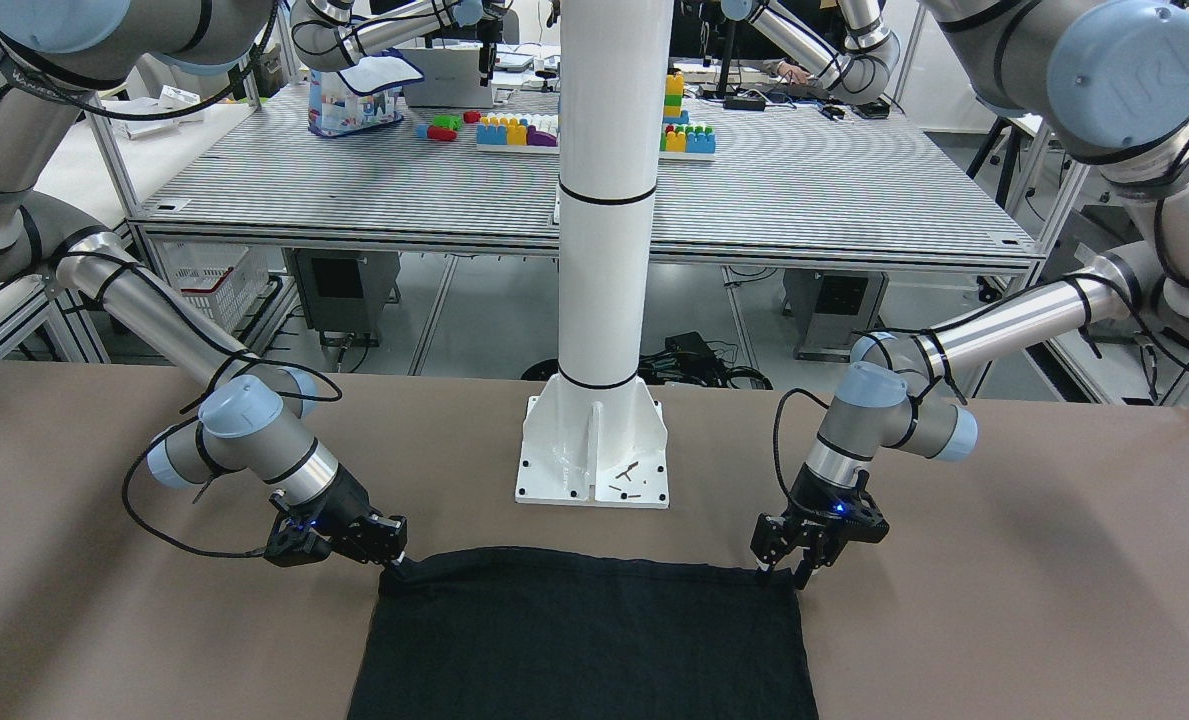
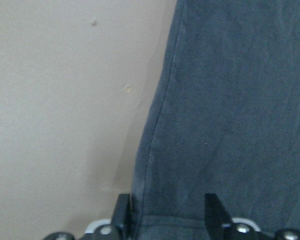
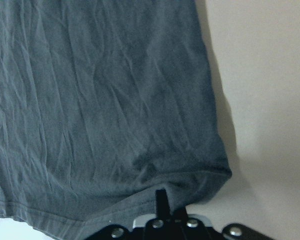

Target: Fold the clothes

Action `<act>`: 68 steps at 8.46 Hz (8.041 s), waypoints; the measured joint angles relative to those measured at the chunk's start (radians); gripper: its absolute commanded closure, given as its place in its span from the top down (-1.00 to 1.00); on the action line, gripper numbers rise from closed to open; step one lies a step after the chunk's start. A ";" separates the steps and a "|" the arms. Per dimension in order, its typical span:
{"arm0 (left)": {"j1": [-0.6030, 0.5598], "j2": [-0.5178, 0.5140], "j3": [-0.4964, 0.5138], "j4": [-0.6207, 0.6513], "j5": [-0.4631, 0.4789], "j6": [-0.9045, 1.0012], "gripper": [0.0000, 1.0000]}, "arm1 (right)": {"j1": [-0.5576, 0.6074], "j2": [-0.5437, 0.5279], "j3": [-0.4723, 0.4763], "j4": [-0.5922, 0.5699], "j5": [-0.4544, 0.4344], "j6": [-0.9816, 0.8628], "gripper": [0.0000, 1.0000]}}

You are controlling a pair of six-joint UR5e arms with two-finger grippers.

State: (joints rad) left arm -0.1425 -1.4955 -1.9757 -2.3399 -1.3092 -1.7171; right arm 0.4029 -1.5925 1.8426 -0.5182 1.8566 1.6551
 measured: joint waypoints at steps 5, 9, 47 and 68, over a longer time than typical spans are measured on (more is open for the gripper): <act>0.016 0.002 -0.021 -0.003 0.026 -0.003 -1.00 | 0.002 0.003 0.006 0.004 0.011 0.000 -1.00; 0.002 0.136 -0.257 -0.038 -0.029 -0.002 -1.00 | 0.054 -0.012 0.102 0.018 0.145 0.001 -1.00; -0.666 -0.348 0.259 -0.093 -0.394 0.006 -1.00 | 0.570 0.502 -0.345 -0.137 0.298 -0.214 -1.00; -0.700 -0.545 0.427 0.045 -0.349 0.024 1.00 | 0.527 0.584 -0.488 -0.136 0.147 -0.236 0.86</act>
State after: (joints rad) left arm -0.8428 -2.0410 -1.5487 -2.2947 -1.6582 -1.6929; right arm 0.9298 -1.0081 1.3541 -0.6545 2.0036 1.4196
